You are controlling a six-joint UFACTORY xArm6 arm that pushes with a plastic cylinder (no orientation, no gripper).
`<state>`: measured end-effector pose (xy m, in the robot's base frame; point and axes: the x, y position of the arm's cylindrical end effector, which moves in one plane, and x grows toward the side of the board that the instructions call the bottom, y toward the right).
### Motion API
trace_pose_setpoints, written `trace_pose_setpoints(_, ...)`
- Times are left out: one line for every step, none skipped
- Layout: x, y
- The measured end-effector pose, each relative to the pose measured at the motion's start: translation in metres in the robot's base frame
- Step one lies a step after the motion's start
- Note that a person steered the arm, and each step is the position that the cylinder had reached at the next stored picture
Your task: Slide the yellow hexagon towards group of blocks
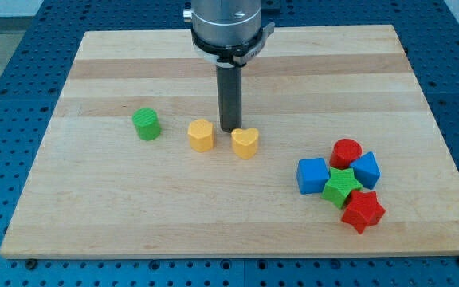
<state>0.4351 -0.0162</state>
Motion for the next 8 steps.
trace_pose_setpoints(0.04,0.018)
trace_pose_setpoints(0.082,0.075)
trace_pose_setpoints(0.082,0.051)
trace_pose_setpoints(0.056,-0.036)
trace_pose_setpoints(-0.035,-0.046)
trace_pose_setpoints(-0.085,-0.041)
trace_pose_setpoints(-0.114,-0.023)
trace_pose_setpoints(-0.118,-0.105)
